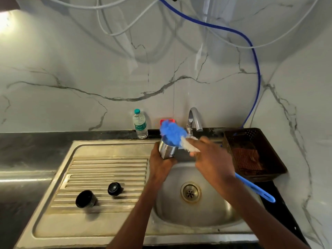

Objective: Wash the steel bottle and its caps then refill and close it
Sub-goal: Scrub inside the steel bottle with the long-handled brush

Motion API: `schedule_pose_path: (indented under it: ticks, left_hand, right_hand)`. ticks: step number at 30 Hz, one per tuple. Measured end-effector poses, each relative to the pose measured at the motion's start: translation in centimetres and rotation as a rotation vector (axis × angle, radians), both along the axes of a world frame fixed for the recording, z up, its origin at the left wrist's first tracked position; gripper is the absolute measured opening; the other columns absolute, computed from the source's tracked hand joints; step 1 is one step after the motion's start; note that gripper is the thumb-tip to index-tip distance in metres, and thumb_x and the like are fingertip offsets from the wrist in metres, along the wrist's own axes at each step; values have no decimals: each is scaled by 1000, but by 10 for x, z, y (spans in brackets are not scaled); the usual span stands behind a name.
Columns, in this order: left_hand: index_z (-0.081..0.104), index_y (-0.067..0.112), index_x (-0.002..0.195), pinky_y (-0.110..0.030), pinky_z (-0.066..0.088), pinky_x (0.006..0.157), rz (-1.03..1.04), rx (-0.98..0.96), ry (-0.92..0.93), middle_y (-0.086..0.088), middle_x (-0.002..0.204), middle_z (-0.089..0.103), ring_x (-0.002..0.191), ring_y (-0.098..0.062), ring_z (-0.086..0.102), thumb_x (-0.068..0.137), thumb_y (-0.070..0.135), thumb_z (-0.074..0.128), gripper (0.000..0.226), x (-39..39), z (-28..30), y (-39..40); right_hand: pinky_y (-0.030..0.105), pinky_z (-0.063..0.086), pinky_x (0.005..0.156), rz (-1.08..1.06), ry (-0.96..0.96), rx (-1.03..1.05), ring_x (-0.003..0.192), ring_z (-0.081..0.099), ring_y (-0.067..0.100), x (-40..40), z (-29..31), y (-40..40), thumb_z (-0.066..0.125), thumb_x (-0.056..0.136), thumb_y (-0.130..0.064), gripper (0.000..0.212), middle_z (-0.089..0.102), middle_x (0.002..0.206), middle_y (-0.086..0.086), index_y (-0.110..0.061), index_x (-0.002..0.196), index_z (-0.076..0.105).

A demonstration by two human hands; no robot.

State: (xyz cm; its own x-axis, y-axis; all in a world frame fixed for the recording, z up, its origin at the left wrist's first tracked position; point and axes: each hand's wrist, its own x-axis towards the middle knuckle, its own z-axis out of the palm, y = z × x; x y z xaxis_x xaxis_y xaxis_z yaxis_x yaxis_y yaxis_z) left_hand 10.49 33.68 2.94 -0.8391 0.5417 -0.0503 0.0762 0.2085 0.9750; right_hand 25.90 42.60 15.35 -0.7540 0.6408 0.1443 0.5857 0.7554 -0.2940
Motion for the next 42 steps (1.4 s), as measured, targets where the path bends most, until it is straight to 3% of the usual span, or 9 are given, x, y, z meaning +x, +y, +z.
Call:
schedule_pose_path:
  ticks: [3, 7, 15, 22, 25, 31, 35, 37, 42]
  left_hand:
    - [59, 49, 111, -50, 64, 74, 13, -66, 31, 11, 101, 74, 86, -7, 71, 55, 26, 83, 65, -8, 2, -7]
    - [56, 48, 126, -50, 64, 78, -36, -124, 87, 12, 110, 73, 96, -13, 72, 52, 37, 87, 80, -1, -8, -5]
    - [61, 34, 114, -47, 65, 69, 16, -97, 11, 6, 99, 75, 84, -14, 73, 55, 28, 86, 65, -2, -3, -15]
    - [57, 35, 116, -50, 64, 69, -7, -87, 7, 6, 102, 73, 87, -15, 71, 60, 11, 85, 67, 4, 4, -20]
    - [59, 36, 116, -50, 65, 68, -17, -84, 8, 7, 101, 76, 85, -11, 73, 57, 13, 86, 69, 9, 4, -19]
    - [58, 37, 116, -47, 65, 68, -28, -69, 1, 5, 103, 74, 90, -22, 72, 53, 23, 81, 69, 14, 7, -21]
    - [60, 37, 124, -42, 65, 77, -24, -24, -13, 8, 109, 76, 97, -12, 74, 59, 13, 87, 75, 20, 7, -19]
    - [59, 35, 128, -44, 65, 80, -47, -7, -24, 8, 111, 76, 99, -13, 74, 60, 10, 86, 77, 27, 7, -18]
    - [58, 41, 115, -57, 63, 72, -12, -13, 14, 5, 103, 74, 89, -22, 73, 55, 21, 82, 67, 28, 9, -20]
  right_hand:
    - [38, 55, 78, -25, 20, -19, 101, 66, 15, 23, -10, -14, 62, 97, -33, 53, 58, 122, -16, -49, 146, 47]
    - [39, 57, 71, 12, -19, 49, 91, 69, 19, 0, -19, -27, 62, 95, -28, 64, 53, 125, -15, -50, 150, 37]
    - [39, 56, 73, -21, -72, 23, 92, 70, 22, 12, -26, -49, 53, 101, -31, 60, 46, 136, -19, -52, 152, 30]
    - [35, 55, 70, -85, -55, 42, 91, 69, 17, 19, -15, -33, 61, 97, -29, 59, 54, 130, -17, -49, 149, 41]
    - [37, 57, 69, -12, -53, 80, 87, 72, 22, 17, -20, -48, 58, 97, -28, 63, 48, 138, -19, -52, 150, 35]
    - [34, 54, 68, -52, -34, 53, 87, 69, 18, 18, -16, -28, 63, 95, -26, 58, 56, 128, -14, -46, 147, 45]
    - [38, 56, 73, 39, -50, 77, 91, 70, 25, 21, -17, -48, 53, 99, -26, 64, 43, 142, -18, -52, 152, 30]
    - [40, 54, 73, 30, -35, 26, 95, 70, 25, 10, -15, -39, 56, 97, -24, 65, 44, 138, -15, -50, 152, 32]
    - [34, 54, 68, -56, -15, 26, 87, 69, 17, 43, -17, -35, 59, 98, -26, 61, 51, 131, -16, -48, 151, 38]
